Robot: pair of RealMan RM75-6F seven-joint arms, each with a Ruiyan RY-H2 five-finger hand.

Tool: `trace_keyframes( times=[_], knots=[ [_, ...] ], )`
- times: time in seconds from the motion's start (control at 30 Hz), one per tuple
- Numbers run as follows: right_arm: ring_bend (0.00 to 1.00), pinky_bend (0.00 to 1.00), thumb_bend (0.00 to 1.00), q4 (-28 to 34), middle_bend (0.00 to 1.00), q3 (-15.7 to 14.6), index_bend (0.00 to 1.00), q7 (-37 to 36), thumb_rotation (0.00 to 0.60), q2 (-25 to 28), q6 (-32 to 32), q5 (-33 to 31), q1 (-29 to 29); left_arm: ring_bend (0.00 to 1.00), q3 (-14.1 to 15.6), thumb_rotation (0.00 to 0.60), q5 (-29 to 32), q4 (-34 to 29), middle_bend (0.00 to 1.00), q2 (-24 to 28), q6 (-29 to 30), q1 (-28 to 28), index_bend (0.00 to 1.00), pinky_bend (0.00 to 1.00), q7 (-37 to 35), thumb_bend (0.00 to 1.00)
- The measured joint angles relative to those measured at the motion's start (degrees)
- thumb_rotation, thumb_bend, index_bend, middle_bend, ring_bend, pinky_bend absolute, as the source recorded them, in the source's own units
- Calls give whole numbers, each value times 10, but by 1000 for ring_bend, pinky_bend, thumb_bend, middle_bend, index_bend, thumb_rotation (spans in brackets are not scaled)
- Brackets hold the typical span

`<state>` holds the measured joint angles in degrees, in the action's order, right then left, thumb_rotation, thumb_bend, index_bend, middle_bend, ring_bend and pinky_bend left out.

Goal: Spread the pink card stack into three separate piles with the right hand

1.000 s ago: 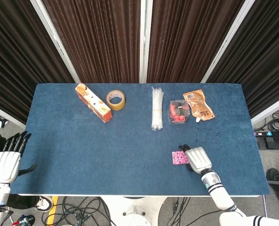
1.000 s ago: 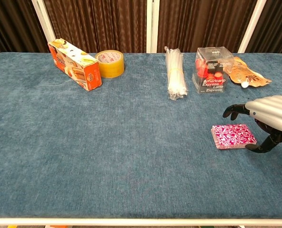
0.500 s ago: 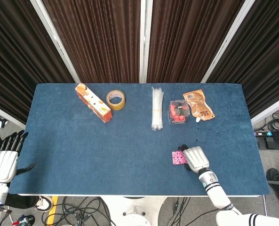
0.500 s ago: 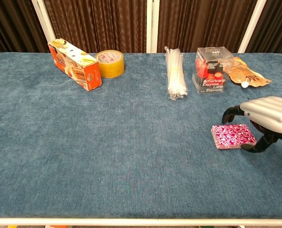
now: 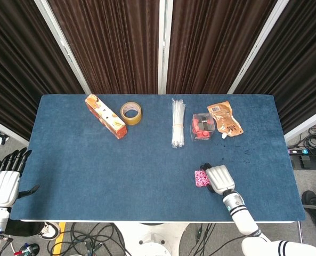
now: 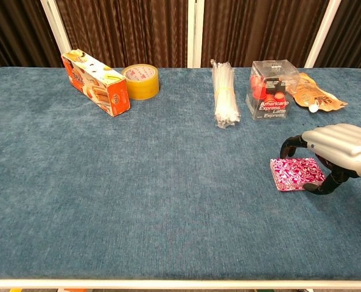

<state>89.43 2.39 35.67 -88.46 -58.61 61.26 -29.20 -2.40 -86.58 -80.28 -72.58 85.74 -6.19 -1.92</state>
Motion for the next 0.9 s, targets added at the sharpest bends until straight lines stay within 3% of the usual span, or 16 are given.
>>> trace_keyframes(
  times=[0.9],
  knots=[
    [785,848,237,-1,345,-6,330,4,600,-7,-13,-5,-6,0,1,600,2,3,32,0,-3,1,37,101,-3,0]
  ],
)
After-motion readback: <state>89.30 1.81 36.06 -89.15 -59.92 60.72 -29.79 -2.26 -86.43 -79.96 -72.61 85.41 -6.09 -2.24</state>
